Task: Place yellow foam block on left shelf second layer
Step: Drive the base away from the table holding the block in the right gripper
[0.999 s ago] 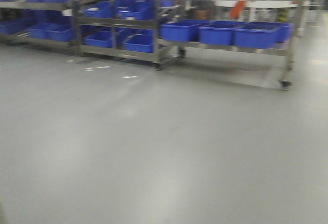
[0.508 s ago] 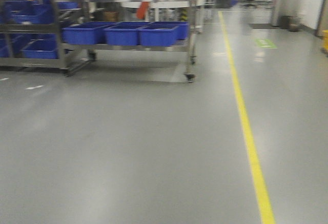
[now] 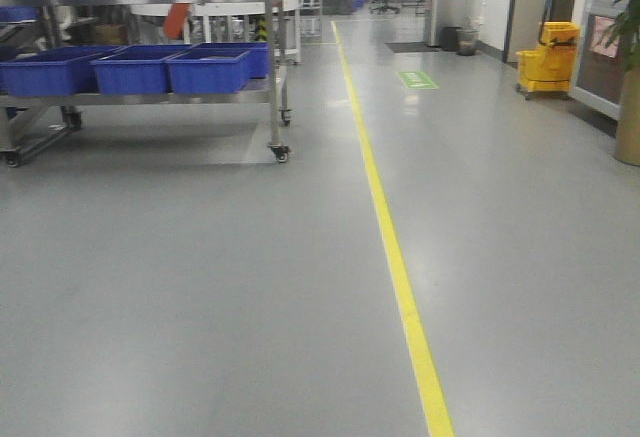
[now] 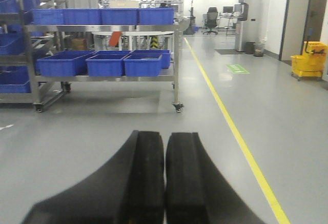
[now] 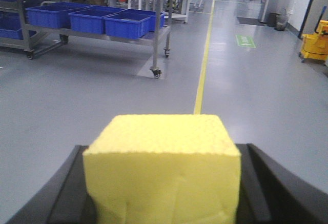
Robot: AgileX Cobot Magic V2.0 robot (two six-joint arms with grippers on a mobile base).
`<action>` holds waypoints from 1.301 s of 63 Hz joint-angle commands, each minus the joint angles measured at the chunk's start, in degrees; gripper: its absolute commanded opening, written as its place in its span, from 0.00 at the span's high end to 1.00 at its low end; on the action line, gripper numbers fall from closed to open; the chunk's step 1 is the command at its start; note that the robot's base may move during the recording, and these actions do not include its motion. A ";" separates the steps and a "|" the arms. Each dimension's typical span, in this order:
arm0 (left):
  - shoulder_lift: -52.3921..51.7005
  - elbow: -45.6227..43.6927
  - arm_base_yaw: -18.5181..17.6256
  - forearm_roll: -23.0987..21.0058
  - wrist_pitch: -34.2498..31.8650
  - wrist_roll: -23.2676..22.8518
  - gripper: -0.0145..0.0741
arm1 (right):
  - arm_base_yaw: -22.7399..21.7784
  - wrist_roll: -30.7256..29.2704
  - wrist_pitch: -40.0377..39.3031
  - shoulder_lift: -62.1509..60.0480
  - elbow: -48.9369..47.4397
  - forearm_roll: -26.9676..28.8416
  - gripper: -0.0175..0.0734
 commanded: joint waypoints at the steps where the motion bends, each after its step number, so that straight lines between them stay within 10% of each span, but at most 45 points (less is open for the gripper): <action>1: -1.13 1.41 0.09 -0.32 -4.61 -0.19 0.70 | -0.35 -0.44 -5.19 0.57 -1.48 -0.34 0.31; 82: -1.13 1.41 0.09 -0.32 -4.61 -0.19 0.70 | -0.35 -0.44 -5.19 0.57 -1.48 -0.34 0.31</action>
